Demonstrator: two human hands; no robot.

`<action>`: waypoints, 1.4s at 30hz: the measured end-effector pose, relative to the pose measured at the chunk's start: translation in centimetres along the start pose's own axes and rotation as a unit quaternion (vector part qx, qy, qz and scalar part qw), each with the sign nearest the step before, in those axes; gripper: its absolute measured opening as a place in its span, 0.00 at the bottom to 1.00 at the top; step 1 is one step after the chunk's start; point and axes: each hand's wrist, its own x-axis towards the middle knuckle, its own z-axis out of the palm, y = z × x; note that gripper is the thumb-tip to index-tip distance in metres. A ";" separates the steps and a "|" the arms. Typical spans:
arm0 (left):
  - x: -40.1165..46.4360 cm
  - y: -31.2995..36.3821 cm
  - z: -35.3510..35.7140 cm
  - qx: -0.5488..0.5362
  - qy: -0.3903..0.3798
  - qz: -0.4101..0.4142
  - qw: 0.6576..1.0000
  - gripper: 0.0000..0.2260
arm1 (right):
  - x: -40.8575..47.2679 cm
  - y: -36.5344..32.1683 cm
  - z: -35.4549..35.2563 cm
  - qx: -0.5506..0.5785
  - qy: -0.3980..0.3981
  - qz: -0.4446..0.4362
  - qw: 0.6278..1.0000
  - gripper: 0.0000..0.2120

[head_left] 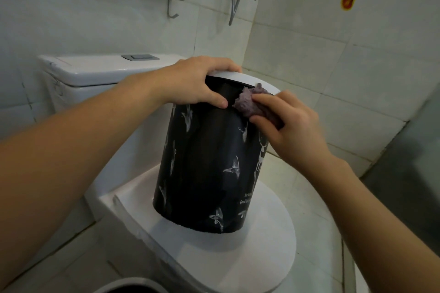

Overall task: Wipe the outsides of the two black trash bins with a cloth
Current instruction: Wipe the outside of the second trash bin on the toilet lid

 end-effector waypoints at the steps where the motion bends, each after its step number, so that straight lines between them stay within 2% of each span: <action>1: 0.0 -0.1 0.0 -0.007 -0.006 0.002 1.000 0.25 | -0.4 -0.2 0.1 0.002 -0.006 -0.009 1.000 0.18; 7: -0.1 -0.8 -0.3 -0.029 0.003 -0.001 1.000 0.29 | -3.3 -0.9 0.6 0.005 -0.073 -0.108 0.991 0.17; 9: 0.0 -1.0 -0.3 -0.027 0.009 -0.001 1.000 0.30 | -2.8 -0.8 0.6 -0.002 -0.058 -0.094 0.994 0.16; 12: 0.1 -1.1 -0.3 -0.025 0.007 -0.004 1.000 0.30 | -1.1 -0.9 0.5 -0.004 -0.014 0.004 1.000 0.18; 14: 0.1 -1.2 -0.4 -0.026 0.007 -0.009 1.000 0.31 | -0.3 -1.0 0.6 -0.008 -0.012 0.039 0.999 0.19; 24: 0.0 -1.2 -0.5 -0.038 0.006 -0.001 0.999 0.28 | -4.4 -1.7 1.2 0.010 -0.092 -0.102 0.990 0.17; 31: -0.1 -1.1 -0.6 -0.036 0.004 -0.006 0.999 0.27 | -0.9 -1.2 0.7 -0.015 -0.036 -0.002 0.999 0.20; 34: -0.1 -1.1 -0.6 -0.031 0.009 -0.008 0.999 0.26 | -1.8 -1.6 0.9 -0.003 -0.042 -0.020 0.999 0.19; 37: -0.1 -0.9 -0.6 -0.013 0.007 -0.008 1.000 0.25 | -4.1 -1.7 1.1 0.006 -0.080 -0.065 0.995 0.17; 42: 0.5 -0.4 -0.3 0.080 0.014 -0.026 0.996 0.25 | -4.8 -1.5 1.4 0.003 -0.078 -0.074 0.994 0.16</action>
